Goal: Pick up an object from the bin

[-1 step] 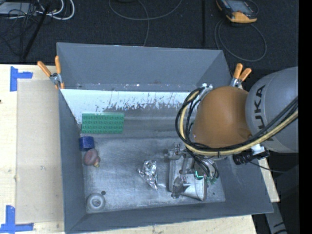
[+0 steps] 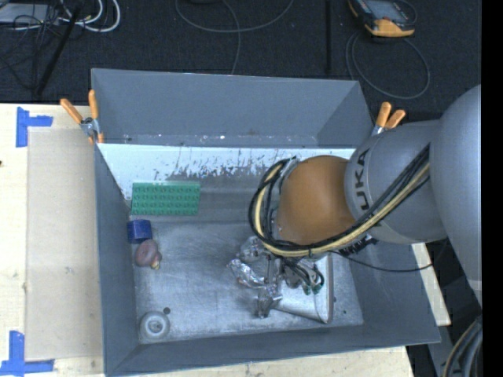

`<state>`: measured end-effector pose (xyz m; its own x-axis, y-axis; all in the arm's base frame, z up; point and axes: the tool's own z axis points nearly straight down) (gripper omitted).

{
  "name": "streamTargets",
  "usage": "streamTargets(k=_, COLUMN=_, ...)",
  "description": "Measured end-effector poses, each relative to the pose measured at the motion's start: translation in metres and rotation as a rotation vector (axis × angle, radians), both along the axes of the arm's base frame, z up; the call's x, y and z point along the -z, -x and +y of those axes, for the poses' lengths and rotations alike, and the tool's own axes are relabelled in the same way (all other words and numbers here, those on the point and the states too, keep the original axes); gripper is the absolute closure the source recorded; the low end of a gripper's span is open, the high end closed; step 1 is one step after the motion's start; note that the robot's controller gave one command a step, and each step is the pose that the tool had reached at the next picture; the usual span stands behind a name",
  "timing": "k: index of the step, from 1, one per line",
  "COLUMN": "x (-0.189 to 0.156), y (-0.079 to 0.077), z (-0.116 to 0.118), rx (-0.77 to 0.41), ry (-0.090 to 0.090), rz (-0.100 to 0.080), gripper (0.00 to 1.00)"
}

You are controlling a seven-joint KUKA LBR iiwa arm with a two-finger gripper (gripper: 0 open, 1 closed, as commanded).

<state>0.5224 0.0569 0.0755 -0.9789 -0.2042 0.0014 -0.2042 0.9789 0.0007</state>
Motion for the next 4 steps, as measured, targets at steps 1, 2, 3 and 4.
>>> streamTargets(k=1, x=-0.093, y=0.003, z=0.016, rx=-0.546, ry=-0.001, rz=-0.005, gripper=0.00)
streamTargets(k=2, x=-0.001, y=0.002, z=0.018, rx=-0.924, ry=-0.004, rz=0.004, gripper=0.00)
streamTargets(k=3, x=0.002, y=0.002, z=0.045, rx=-1.344, ry=-0.003, rz=0.000, gripper=0.00)
streamTargets(k=4, x=0.001, y=0.001, z=0.045, rx=-1.340, ry=-0.001, rz=-0.001, gripper=1.00)
